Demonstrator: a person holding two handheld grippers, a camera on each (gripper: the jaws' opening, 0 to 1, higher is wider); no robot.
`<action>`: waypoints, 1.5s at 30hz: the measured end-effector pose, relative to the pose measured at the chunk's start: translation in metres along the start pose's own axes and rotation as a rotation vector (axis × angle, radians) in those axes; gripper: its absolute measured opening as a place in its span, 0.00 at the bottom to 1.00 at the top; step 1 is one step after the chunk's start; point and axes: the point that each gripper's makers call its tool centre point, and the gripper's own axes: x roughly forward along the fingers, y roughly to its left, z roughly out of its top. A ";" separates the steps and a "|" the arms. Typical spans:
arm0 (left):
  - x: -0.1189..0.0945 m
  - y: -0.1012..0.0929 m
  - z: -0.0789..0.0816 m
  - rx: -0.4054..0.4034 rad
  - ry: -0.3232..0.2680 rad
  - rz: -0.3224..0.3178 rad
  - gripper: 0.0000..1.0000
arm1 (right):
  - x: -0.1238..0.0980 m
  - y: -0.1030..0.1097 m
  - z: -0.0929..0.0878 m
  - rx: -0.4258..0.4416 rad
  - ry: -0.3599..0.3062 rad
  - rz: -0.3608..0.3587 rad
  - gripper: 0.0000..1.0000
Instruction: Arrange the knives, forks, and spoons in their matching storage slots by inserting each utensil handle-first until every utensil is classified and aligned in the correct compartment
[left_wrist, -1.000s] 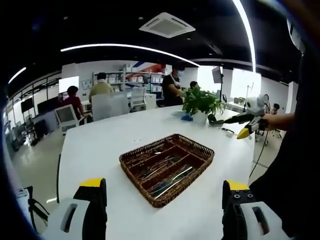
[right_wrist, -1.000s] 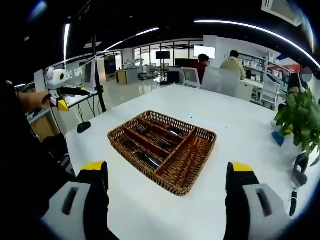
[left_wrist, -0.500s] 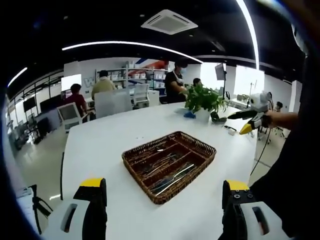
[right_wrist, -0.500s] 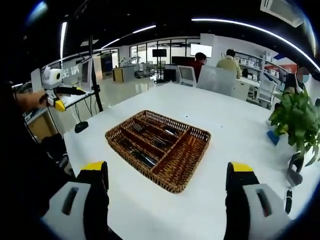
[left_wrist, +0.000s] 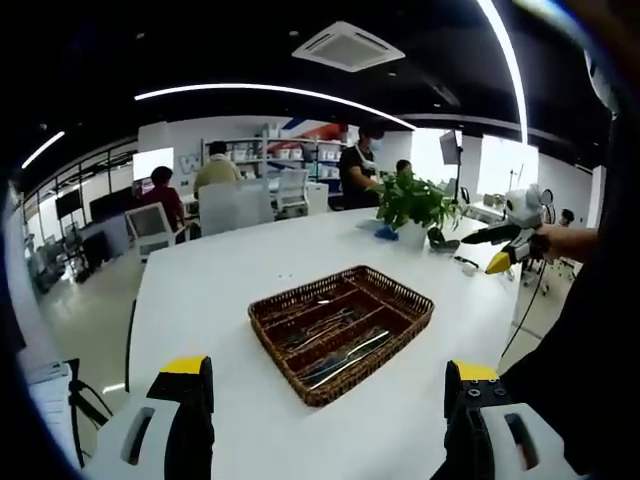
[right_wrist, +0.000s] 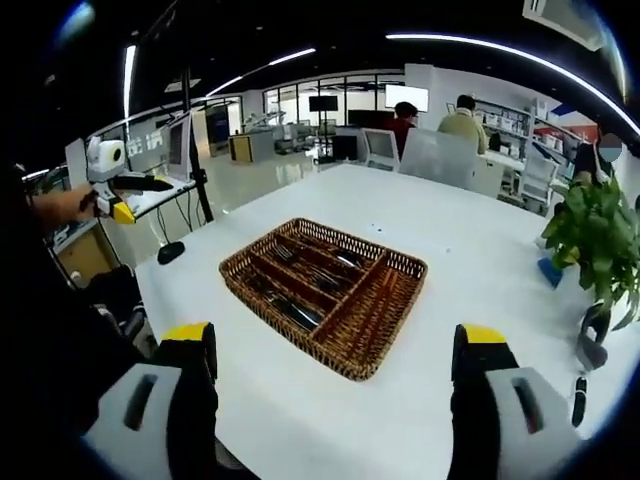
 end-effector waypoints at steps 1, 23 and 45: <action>-0.001 -0.002 0.000 0.000 0.000 0.000 1.00 | 0.000 0.000 0.000 0.004 -0.003 0.001 0.99; -0.010 -0.004 -0.007 0.007 0.000 0.014 1.00 | 0.004 0.013 -0.012 0.085 -0.007 0.046 0.99; 0.003 0.006 0.001 0.023 0.000 0.004 1.00 | 0.010 0.002 -0.008 0.093 -0.016 0.032 0.99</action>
